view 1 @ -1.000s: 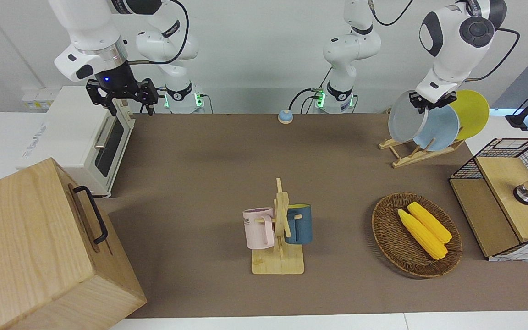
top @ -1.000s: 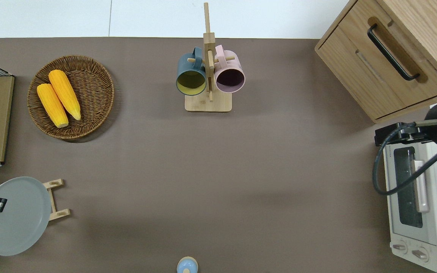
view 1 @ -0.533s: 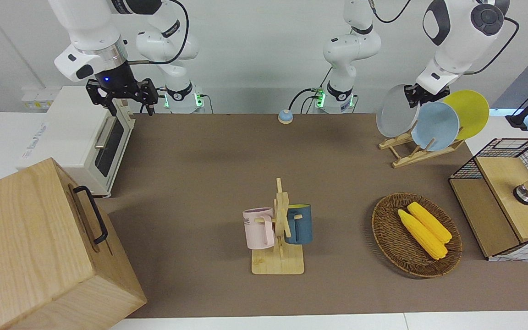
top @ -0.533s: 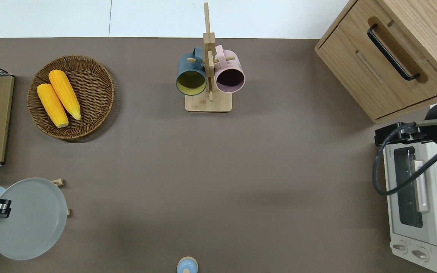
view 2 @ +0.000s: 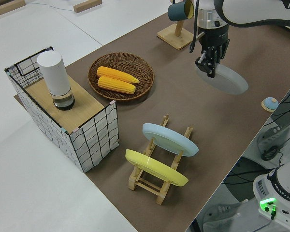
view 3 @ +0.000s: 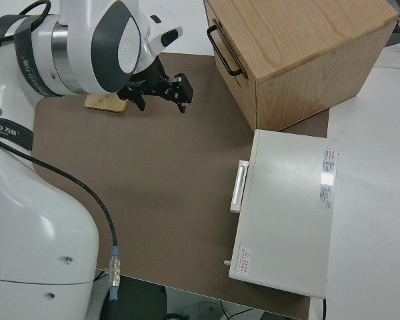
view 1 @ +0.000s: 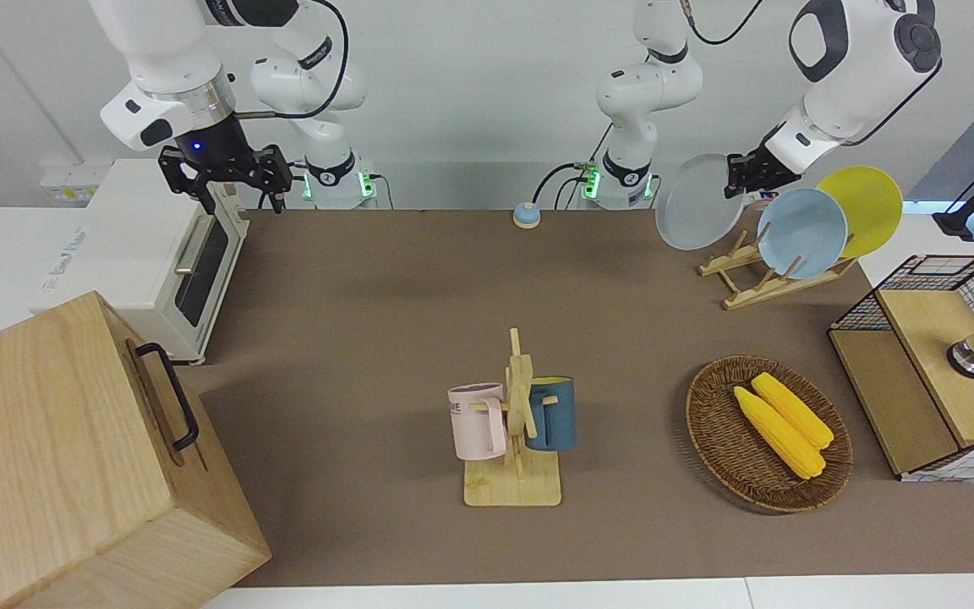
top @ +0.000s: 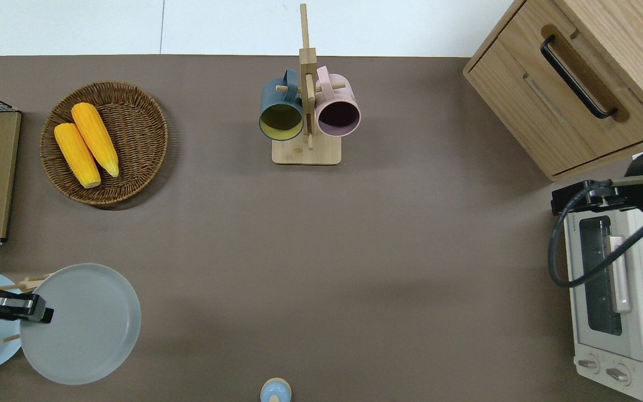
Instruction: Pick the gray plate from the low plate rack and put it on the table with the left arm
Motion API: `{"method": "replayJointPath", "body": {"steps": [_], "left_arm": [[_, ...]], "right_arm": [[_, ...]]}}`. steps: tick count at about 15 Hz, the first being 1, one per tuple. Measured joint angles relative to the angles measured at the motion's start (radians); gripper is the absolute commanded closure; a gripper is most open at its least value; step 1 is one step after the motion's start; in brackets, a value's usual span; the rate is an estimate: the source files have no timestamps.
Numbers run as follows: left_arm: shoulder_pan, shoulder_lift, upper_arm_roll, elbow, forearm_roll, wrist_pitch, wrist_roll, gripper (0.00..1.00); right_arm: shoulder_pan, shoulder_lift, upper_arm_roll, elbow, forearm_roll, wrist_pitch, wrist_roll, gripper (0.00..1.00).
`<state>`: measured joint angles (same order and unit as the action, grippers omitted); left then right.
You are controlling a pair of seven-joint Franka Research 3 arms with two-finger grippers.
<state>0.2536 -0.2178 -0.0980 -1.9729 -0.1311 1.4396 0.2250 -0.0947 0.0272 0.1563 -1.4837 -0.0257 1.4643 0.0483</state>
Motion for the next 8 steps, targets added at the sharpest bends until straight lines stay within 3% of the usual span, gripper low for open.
{"method": "replayJointPath", "body": {"steps": [8], "left_arm": [[-0.003,0.039,-0.009,-0.082,-0.141,0.053,-0.003,1.0]], "right_arm": [[0.0,0.0,0.0,0.0,0.0,0.0,0.0,0.017]]}}
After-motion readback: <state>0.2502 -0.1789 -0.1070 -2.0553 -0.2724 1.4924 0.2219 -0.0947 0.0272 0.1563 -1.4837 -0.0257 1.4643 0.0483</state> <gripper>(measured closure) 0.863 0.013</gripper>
